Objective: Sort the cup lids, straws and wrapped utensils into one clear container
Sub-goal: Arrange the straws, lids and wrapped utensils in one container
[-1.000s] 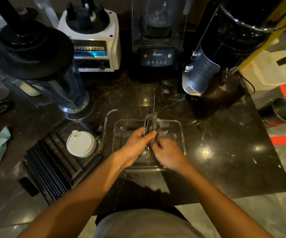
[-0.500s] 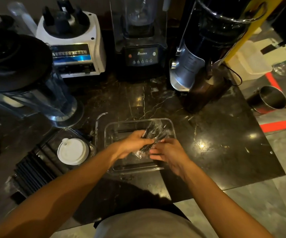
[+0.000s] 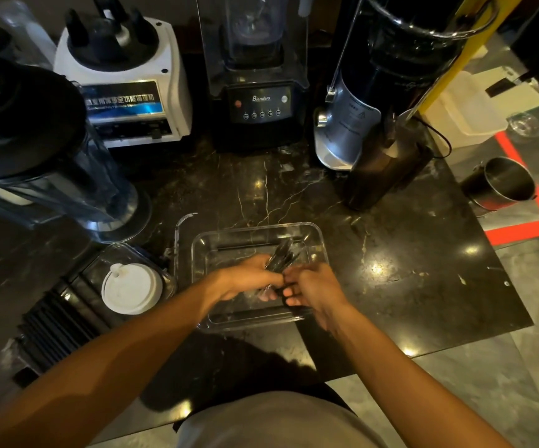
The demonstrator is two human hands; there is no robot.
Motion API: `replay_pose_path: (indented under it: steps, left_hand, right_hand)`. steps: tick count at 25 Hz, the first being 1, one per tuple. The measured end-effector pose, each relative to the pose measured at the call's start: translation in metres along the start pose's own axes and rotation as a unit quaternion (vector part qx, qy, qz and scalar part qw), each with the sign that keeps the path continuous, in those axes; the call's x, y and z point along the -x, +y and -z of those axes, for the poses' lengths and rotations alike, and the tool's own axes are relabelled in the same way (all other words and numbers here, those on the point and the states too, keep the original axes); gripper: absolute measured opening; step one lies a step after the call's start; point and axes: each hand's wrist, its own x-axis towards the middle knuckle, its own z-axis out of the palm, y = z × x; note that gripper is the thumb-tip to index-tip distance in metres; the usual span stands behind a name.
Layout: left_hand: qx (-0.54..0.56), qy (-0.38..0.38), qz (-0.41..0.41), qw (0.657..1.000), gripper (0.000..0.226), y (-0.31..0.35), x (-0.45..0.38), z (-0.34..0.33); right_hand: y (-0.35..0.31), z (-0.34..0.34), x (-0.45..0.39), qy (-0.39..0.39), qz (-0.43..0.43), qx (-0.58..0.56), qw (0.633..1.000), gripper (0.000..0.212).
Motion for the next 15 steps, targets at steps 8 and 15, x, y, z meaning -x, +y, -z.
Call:
replay_pose_path:
  steps: [8, 15]
  left_hand:
    - [-0.469, 0.171, -0.035, 0.866, 0.057, 0.014, -0.025, -0.016]
    - [-0.548, 0.262, -0.128, 0.784, 0.091, -0.003, -0.02, -0.012]
  right_hand:
    - [0.005, -0.004, -0.012, 0.002, -0.077, -0.135, 0.988, 0.017]
    - [0.006, -0.008, -0.03, 0.029, -0.135, -0.213, 0.967, 0.021]
